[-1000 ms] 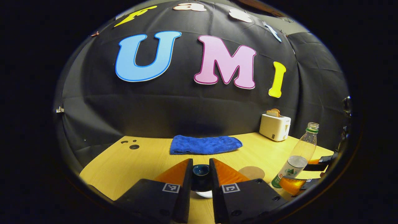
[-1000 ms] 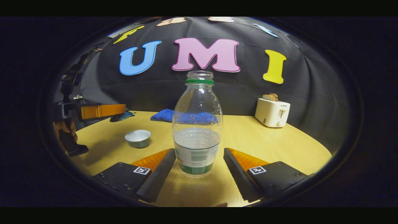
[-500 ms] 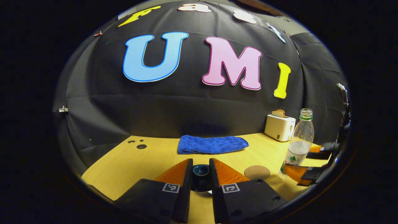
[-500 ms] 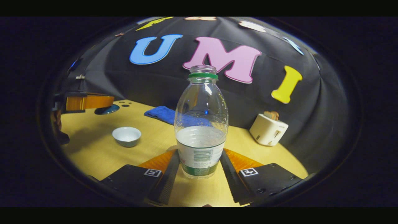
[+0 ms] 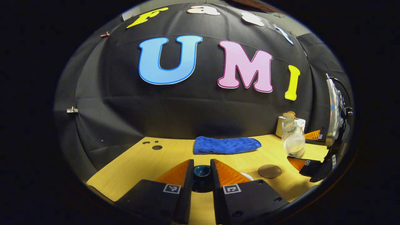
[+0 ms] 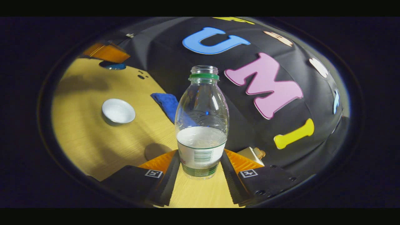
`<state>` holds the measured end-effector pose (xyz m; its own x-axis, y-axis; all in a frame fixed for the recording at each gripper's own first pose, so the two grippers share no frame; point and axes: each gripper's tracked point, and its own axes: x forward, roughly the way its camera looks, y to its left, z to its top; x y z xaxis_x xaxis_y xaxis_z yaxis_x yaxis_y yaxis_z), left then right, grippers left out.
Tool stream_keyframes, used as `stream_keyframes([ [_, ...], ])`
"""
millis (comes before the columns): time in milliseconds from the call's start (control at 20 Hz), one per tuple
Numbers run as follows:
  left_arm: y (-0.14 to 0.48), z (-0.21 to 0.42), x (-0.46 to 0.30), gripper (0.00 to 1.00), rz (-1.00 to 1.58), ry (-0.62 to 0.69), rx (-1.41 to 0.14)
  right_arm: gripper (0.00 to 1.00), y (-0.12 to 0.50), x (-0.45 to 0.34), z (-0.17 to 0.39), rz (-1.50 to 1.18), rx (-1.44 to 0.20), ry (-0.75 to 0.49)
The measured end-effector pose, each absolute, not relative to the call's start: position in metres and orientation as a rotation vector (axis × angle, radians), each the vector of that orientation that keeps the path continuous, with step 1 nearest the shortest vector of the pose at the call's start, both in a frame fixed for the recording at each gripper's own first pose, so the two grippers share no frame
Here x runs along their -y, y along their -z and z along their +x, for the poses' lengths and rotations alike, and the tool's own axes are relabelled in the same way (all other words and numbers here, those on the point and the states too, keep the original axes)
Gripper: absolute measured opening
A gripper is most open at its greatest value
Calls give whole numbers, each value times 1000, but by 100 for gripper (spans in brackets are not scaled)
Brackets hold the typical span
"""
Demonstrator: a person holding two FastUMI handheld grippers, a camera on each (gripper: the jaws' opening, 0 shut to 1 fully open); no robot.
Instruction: Open the teacup lid with one hand, grasp the water bottle and pour water into the teacup with the other hand; after pouring, place the water bottle on the coaster and then close the teacup lid.
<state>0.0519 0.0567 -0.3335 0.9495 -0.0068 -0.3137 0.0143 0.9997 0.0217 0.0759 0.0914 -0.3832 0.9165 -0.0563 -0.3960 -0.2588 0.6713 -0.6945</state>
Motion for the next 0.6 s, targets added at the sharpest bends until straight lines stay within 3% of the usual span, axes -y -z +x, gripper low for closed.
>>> stream_keyframes([
  [100,334,49,-63,30,27,-1,-319,74,385,-96,82,-948,-393,-141],
  [200,335,46,-69,38,15,-12,-321,74,389,-101,88,-1055,-383,-165],
  [400,340,42,-82,30,5,-38,-323,74,395,-101,95,-1200,-377,-204],
  [600,343,41,-89,34,2,-51,-326,73,397,-90,95,-1305,-376,-226],
])
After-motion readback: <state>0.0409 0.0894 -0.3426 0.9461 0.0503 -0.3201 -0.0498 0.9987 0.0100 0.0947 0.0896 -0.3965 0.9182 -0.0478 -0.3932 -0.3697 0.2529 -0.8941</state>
